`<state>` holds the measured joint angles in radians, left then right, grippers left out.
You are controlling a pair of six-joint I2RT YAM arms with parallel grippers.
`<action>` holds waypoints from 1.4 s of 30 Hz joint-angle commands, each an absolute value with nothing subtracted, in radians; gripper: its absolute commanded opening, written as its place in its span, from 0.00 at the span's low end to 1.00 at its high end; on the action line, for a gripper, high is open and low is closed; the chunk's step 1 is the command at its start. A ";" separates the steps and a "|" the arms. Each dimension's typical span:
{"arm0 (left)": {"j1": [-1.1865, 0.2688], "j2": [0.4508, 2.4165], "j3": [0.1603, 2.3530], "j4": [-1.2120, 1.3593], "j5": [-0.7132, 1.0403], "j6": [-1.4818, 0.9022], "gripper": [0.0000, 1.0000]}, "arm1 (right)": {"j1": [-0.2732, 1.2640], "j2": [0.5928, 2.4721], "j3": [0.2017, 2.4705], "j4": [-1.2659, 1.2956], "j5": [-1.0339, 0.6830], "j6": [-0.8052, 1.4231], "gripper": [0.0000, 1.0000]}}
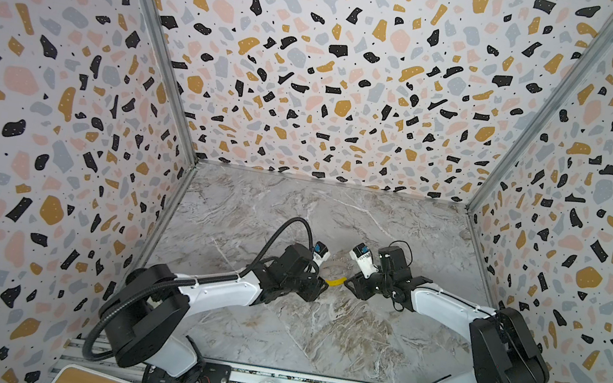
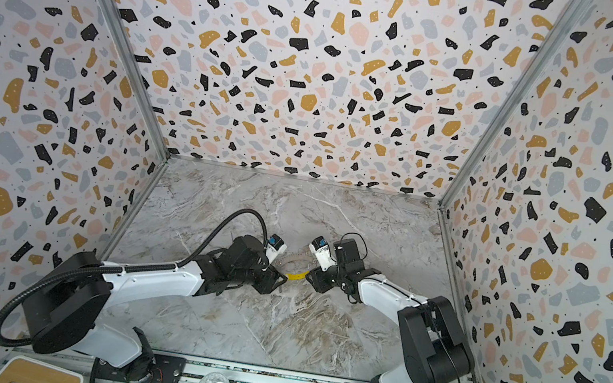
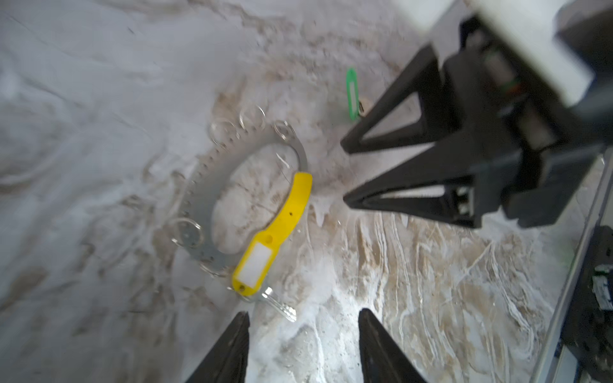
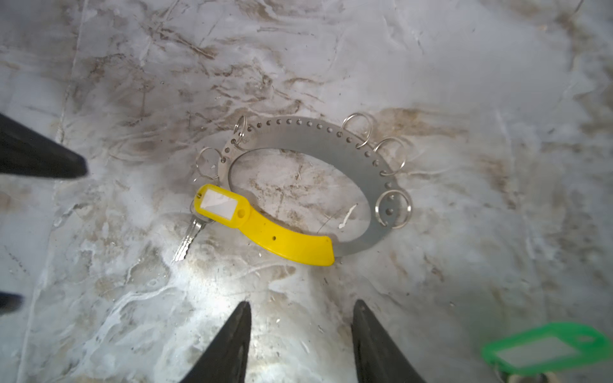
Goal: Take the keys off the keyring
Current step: 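Lower the right gripper onto the yellow-tag key's split ring and close it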
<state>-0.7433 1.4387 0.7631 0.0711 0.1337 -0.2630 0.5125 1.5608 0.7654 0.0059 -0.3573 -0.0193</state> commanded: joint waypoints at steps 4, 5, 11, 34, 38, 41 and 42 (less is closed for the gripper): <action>-0.643 1.383 0.786 0.021 0.049 -0.220 0.56 | 0.538 1.635 0.830 -0.013 -0.410 0.131 0.51; -0.634 1.383 0.788 0.017 0.048 -0.215 0.56 | 0.538 1.650 0.836 -0.006 -0.418 0.145 0.51; -0.593 1.369 0.763 0.010 0.041 -0.213 0.57 | 0.538 1.757 0.906 0.010 -0.378 0.174 0.53; -0.551 1.325 0.724 0.033 0.000 -0.195 0.58 | 0.572 1.797 1.127 -0.085 -0.348 -0.155 0.52; -0.538 1.310 0.724 0.062 -0.005 -0.198 0.58 | 0.633 1.751 1.065 -0.105 -0.381 -0.228 0.50; -0.537 1.311 0.732 0.063 0.000 -0.189 0.58 | 0.659 1.724 1.013 -0.062 -0.433 -0.249 0.52; -0.537 1.313 0.735 0.061 0.004 -0.184 0.57 | 0.667 1.716 0.998 -0.041 -0.442 -0.252 0.53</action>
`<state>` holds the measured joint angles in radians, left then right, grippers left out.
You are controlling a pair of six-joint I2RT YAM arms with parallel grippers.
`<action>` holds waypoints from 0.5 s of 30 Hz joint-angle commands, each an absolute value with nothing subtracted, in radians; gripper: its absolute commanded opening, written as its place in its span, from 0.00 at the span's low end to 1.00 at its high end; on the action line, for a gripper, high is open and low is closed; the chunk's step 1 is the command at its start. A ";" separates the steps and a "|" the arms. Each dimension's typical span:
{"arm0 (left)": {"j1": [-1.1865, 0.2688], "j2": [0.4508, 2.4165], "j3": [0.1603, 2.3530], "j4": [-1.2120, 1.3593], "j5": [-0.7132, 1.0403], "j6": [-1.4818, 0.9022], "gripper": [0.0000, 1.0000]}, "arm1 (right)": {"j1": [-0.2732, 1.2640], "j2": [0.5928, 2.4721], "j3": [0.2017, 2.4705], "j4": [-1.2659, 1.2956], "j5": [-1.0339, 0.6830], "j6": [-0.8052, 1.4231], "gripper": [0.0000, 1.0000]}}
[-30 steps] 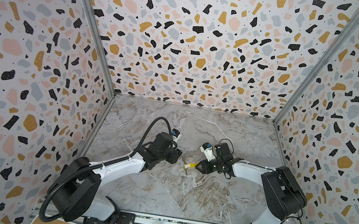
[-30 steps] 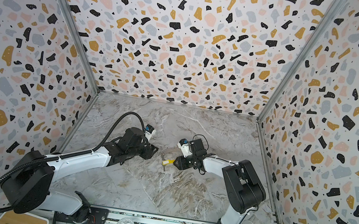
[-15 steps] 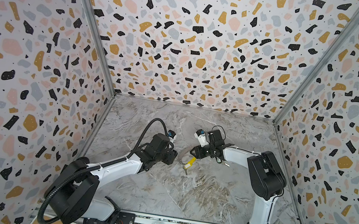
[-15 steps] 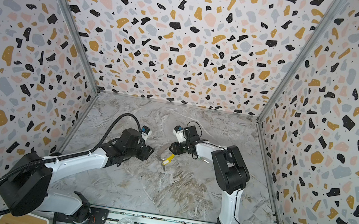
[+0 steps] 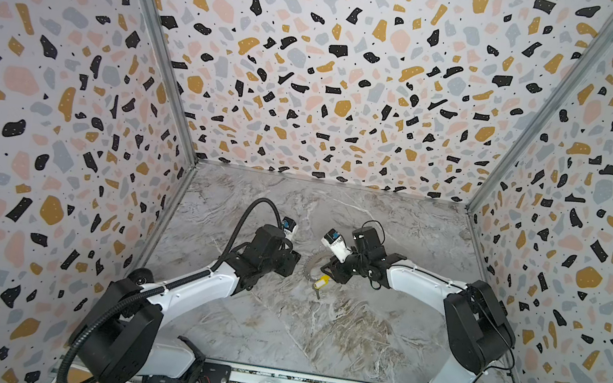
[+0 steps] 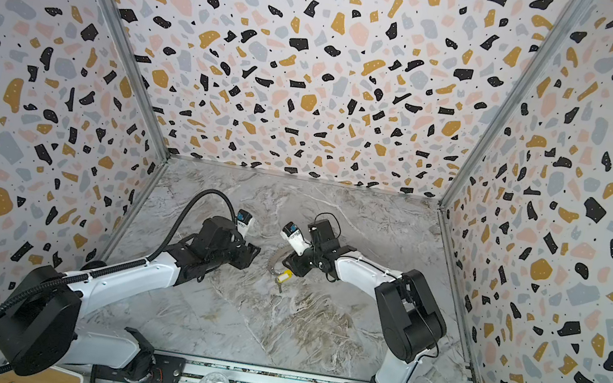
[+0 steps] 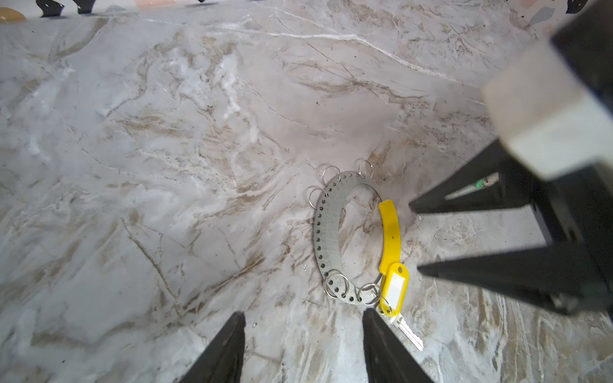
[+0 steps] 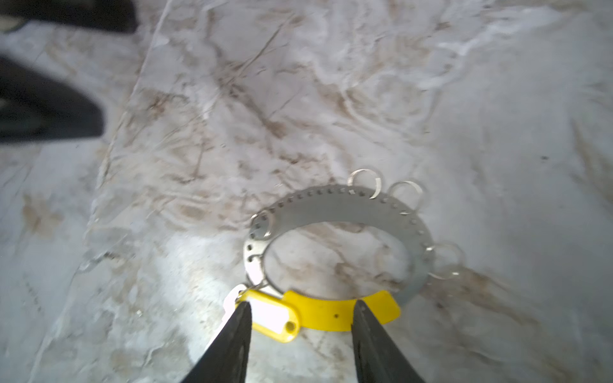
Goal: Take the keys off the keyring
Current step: 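Lower the right gripper onto the yellow-tag key's split ring and close it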
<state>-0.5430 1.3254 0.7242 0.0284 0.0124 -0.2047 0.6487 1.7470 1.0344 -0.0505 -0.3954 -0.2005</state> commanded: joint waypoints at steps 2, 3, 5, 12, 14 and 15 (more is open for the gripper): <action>-0.536 1.315 0.738 0.060 0.009 -0.180 0.57 | 0.690 1.715 0.984 -0.022 -0.456 -0.271 0.55; -0.536 1.318 0.738 0.060 0.010 -0.178 0.58 | 0.706 1.716 0.979 -0.014 -0.444 -0.289 0.56; -0.535 1.314 0.736 0.061 0.012 -0.178 0.58 | 0.738 1.726 0.975 -0.013 -0.414 -0.328 0.57; -0.535 1.289 0.707 0.084 0.007 -0.189 0.58 | 0.777 1.788 0.997 -0.024 -0.333 -0.320 0.59; -0.537 1.284 0.701 0.091 0.006 -0.192 0.58 | 0.779 1.812 1.013 -0.044 -0.311 -0.309 0.60; -0.537 1.285 0.700 0.092 0.006 -0.193 0.58 | 0.781 1.824 1.024 -0.057 -0.293 -0.301 0.60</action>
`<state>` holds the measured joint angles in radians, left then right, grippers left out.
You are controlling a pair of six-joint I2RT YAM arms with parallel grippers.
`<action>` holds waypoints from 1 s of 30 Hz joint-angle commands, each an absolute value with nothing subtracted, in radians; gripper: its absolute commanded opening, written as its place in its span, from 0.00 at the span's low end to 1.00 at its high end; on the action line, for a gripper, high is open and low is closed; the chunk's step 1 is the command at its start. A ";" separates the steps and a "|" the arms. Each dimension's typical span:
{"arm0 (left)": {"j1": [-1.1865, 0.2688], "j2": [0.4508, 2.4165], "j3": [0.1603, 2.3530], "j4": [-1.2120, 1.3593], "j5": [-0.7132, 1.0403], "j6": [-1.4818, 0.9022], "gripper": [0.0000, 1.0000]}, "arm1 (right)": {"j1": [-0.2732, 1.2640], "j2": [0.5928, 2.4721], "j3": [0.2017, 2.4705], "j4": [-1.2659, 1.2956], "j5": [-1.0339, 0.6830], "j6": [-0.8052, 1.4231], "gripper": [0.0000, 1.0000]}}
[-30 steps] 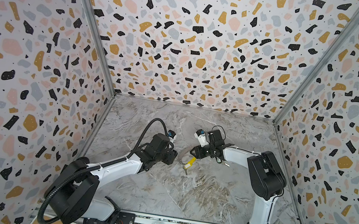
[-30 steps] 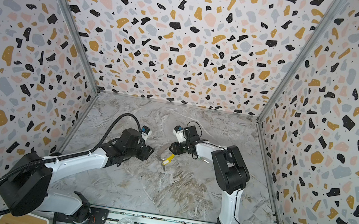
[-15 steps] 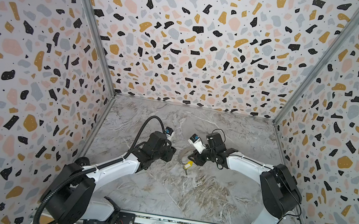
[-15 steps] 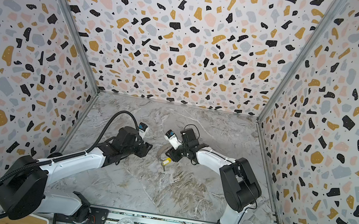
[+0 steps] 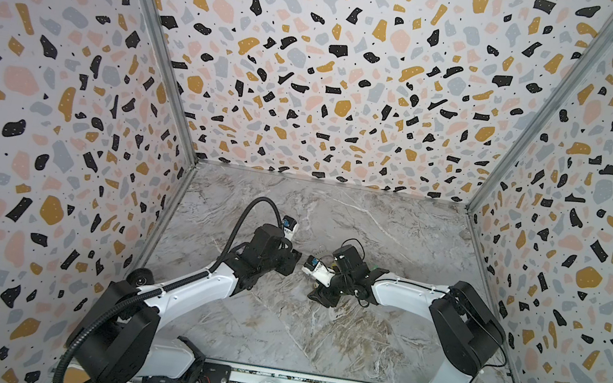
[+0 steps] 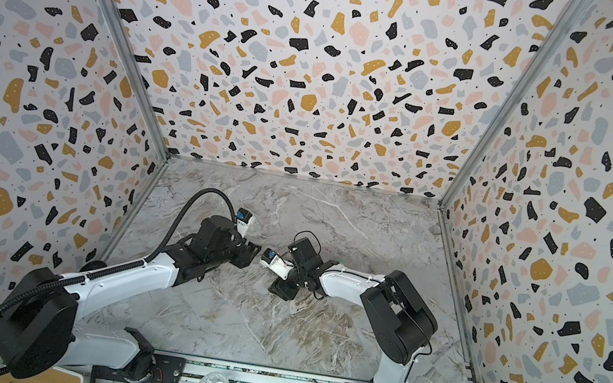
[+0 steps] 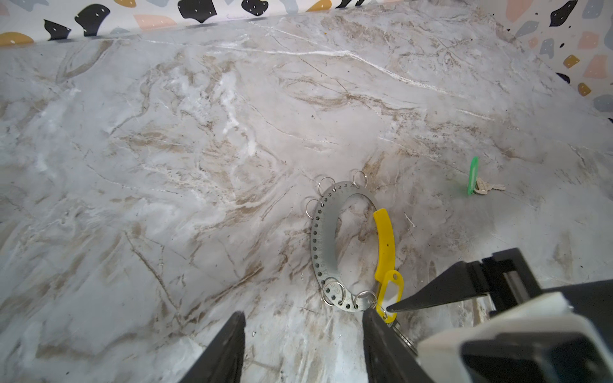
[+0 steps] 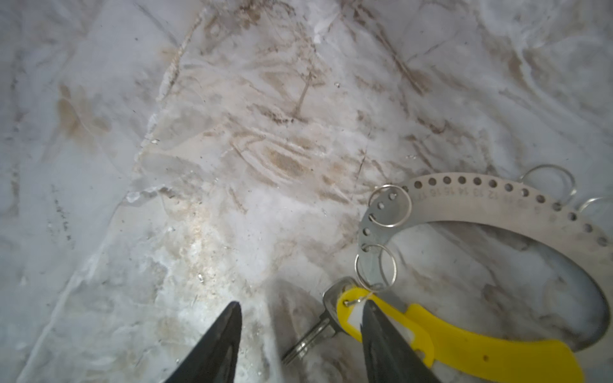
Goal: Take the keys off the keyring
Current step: 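Lower the right gripper onto the yellow-tag key's split ring and close it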
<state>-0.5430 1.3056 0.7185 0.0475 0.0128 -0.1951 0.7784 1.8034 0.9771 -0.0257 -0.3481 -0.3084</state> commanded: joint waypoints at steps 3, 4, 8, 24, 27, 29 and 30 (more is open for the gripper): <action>-0.535 1.286 0.698 0.098 0.006 -0.196 0.58 | 0.785 1.855 1.053 -0.107 -0.244 -0.276 0.60; -0.537 1.287 0.699 0.101 0.006 -0.195 0.58 | 0.786 1.856 1.055 -0.119 -0.232 -0.268 0.60; -0.536 1.290 0.700 0.111 0.009 -0.196 0.58 | 0.792 1.807 1.007 -0.163 -0.215 -0.270 0.58; -0.537 1.318 0.698 0.147 0.040 -0.207 0.58 | 0.714 1.596 0.916 -0.233 -0.275 -0.372 0.49; -0.536 1.319 0.697 0.152 0.048 -0.203 0.57 | 0.676 1.571 0.915 -0.163 -0.366 -0.327 0.47; -0.537 1.324 0.705 0.153 0.070 -0.187 0.56 | 0.658 1.587 0.930 -0.129 -0.403 -0.279 0.44; -0.536 1.329 0.708 0.155 0.084 -0.180 0.55 | 0.652 1.602 0.944 -0.128 -0.418 -0.259 0.42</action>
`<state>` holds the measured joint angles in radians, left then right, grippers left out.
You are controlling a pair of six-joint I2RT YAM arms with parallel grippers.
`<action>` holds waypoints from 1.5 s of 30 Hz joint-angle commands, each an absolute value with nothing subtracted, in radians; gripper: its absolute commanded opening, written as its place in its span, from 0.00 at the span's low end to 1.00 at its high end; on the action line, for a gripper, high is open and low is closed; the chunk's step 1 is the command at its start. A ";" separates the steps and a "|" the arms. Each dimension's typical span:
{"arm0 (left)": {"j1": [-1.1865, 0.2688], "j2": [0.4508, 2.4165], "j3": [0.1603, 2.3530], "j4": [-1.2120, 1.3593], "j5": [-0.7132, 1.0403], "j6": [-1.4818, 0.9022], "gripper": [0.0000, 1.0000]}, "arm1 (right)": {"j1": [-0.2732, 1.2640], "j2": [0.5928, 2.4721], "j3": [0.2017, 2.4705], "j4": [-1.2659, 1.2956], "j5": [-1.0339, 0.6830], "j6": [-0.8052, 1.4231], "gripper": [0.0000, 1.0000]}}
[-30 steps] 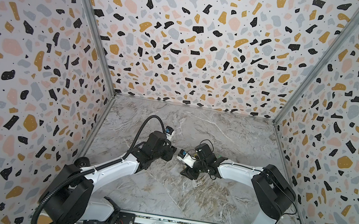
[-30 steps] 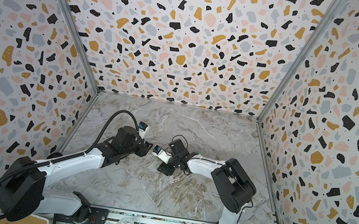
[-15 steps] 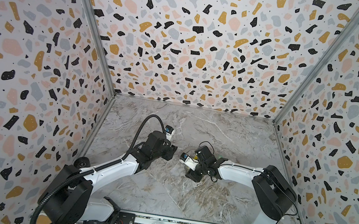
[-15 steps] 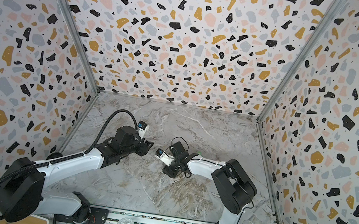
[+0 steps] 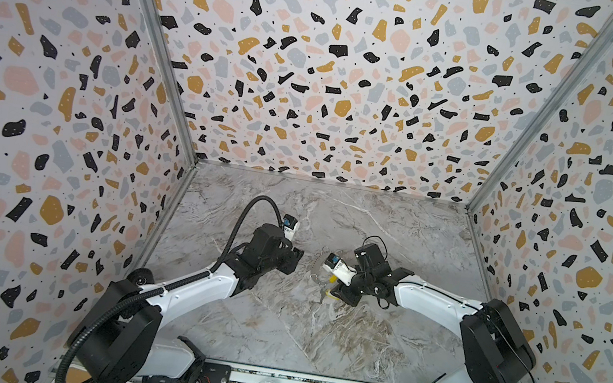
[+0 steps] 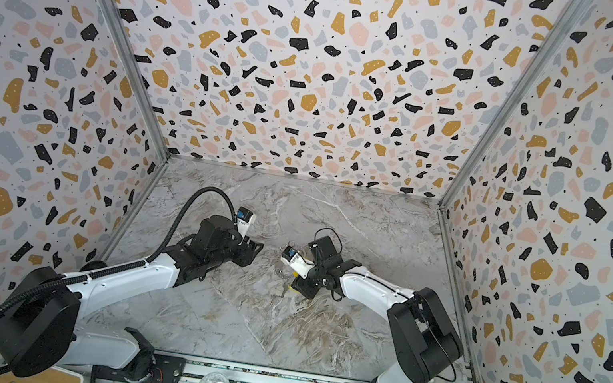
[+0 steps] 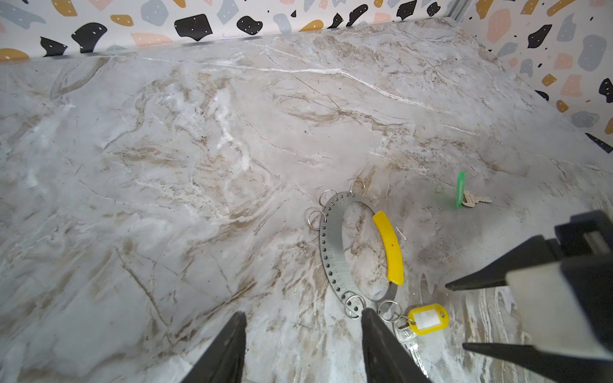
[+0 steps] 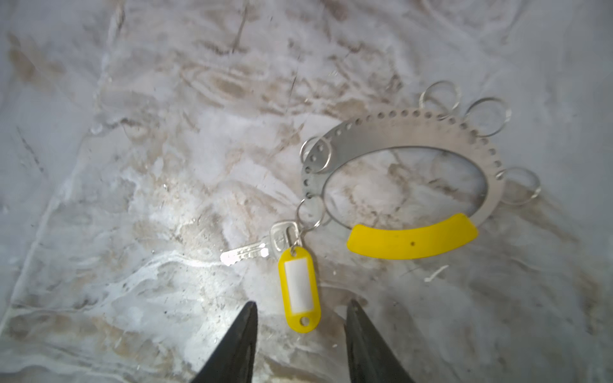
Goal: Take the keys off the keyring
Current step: 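Lower the right gripper onto the yellow-tag key's split ring and close it, then lift the steel ring with the left gripper while the right gripper holds the split ring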
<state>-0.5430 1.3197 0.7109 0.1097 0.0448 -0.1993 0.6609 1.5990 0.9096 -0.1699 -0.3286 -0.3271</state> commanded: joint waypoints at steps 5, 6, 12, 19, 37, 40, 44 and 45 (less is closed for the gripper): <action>-0.537 1.351 0.747 0.107 0.151 -0.073 0.52 | 0.628 1.707 1.020 -0.157 -0.443 -0.165 0.35; -0.537 1.351 0.754 0.095 0.151 -0.056 0.52 | 0.629 1.725 1.033 -0.167 -0.445 -0.151 0.33; -0.537 1.354 0.787 0.057 0.141 0.000 0.51 | 0.630 1.794 1.064 -0.168 -0.479 -0.092 0.28; -0.537 1.360 0.787 0.054 0.145 0.000 0.51 | 0.636 1.828 1.079 -0.169 -0.507 -0.082 0.23; -0.537 1.369 0.784 0.072 0.144 -0.014 0.50 | 0.643 1.882 1.130 -0.215 -0.488 -0.067 0.21; -0.537 1.370 0.784 0.072 0.146 -0.015 0.50 | 0.646 1.886 1.131 -0.218 -0.496 -0.063 0.20; -0.537 1.368 0.785 0.069 0.145 -0.013 0.50 | 0.649 1.893 1.137 -0.225 -0.498 -0.064 0.15; -0.537 1.366 0.785 0.068 0.146 -0.012 0.50 | 0.650 1.894 1.138 -0.228 -0.499 -0.065 0.14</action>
<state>-0.5430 1.3647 0.7639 0.0463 0.1345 -0.0143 0.6418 1.8881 1.1015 -0.1932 -0.4934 -0.0685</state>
